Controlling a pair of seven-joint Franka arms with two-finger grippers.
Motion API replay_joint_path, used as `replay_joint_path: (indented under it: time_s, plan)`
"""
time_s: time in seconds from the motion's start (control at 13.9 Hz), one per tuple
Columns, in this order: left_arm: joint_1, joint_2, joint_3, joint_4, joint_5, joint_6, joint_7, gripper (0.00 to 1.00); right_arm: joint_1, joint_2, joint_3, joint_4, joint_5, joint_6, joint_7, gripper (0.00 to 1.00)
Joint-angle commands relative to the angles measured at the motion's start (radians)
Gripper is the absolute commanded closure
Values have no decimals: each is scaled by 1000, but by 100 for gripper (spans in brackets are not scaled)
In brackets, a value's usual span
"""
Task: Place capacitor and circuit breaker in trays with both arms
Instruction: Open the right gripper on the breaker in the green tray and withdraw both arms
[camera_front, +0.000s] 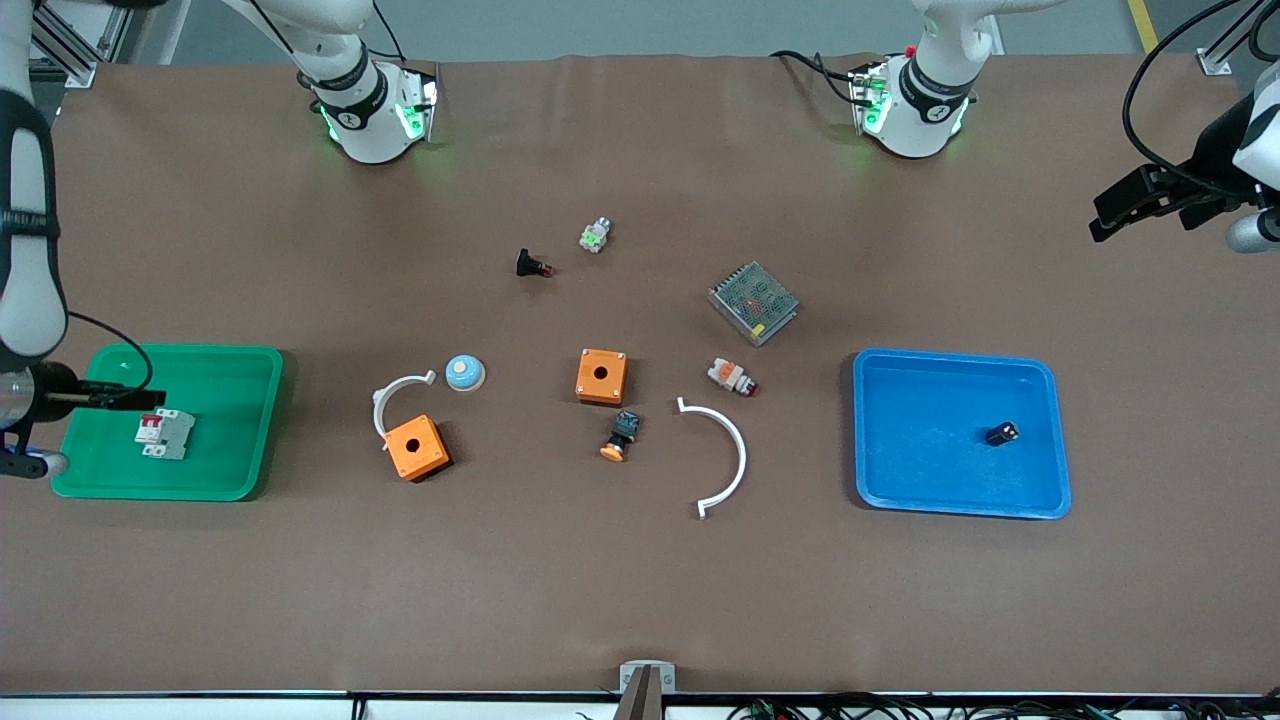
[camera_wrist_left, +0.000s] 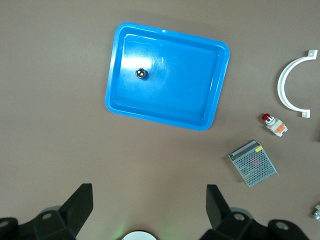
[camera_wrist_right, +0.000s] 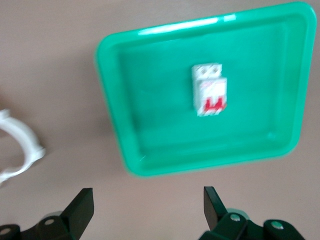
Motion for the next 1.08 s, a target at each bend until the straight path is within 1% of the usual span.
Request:
replay_joint_path:
  time_s: [0.0,0.14,0.29,0.43,0.72,0.86,1.01]
  plan:
    - [-3,-14,2,-12,17,4,15,0,95,-218,-8,-205,16,5,111,2]
    - [-5,-14,2,-12,17,5,14,0,140,-323,-7,-268,31,5,129,1]
    - [-5,-14,1,-12,17,7,14,0,145,-393,-5,-261,57,-19,125,0]
    - [-6,-13,-2,-10,17,10,6,0,154,-429,-4,-226,59,-47,117,0]
    - [-8,-7,-2,-9,15,8,-8,0,151,-417,-11,-75,61,-55,113,0]
    - [-6,-5,-2,-1,15,8,-6,0,145,-397,-16,-46,54,-49,91,0]
    - [-8,-5,-2,2,15,7,4,0,143,-395,-16,20,50,-47,91,0]
